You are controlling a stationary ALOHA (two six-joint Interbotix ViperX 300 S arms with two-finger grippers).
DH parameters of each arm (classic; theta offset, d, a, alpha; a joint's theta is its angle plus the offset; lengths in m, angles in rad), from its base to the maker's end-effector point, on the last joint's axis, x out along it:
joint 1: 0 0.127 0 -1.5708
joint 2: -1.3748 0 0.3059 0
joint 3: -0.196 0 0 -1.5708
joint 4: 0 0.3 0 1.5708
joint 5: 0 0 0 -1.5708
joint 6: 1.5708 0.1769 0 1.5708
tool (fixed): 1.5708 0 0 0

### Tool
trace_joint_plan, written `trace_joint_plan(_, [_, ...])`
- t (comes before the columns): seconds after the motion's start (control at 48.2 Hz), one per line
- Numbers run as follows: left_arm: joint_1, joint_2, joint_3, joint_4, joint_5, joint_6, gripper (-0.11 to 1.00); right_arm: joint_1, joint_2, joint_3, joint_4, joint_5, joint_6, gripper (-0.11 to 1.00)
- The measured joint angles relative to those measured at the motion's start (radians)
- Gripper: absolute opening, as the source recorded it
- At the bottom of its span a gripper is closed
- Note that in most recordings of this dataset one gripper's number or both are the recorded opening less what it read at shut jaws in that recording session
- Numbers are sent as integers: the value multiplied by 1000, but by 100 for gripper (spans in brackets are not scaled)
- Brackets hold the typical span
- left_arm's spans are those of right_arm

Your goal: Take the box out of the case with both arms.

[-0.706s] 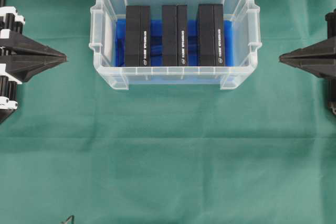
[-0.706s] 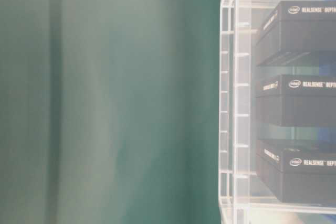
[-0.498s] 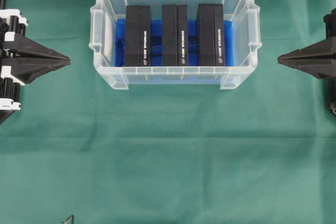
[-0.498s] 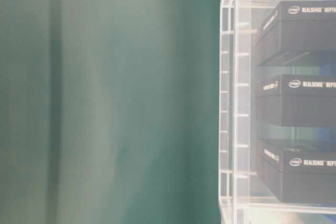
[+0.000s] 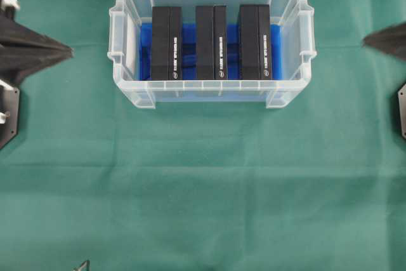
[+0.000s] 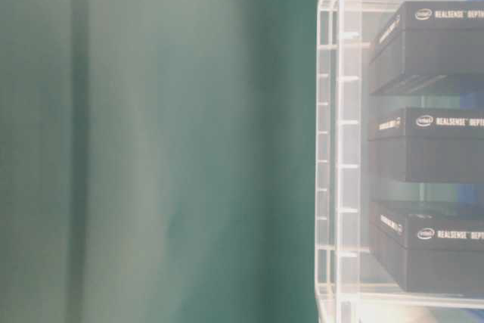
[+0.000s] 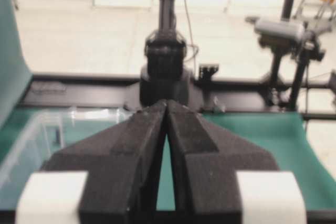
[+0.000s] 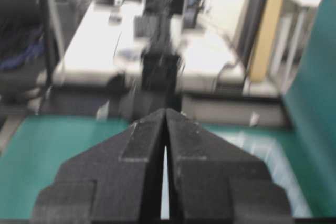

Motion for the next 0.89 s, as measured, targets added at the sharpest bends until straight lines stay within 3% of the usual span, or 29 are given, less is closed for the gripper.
trace_joint_plan(0.291, [15, 40, -216, 2, 262, -2, 1, -18, 67, -207, 2, 235, 17, 1])
trace_joint_plan(0.581, [17, 60, -250, 2, 345, -2, 1, -18, 78, -229, 3, 399, 109, 1])
trace_joint_plan(0.726, [17, 74, -287, 2, 485, -3, 1, -20, 89, -250, 2, 614, 179, 1])
trace_joint_plan(0.892, [17, 98, -362, 2, 750, -3, 1, -20, 126, -295, 2, 923, 239, 1])
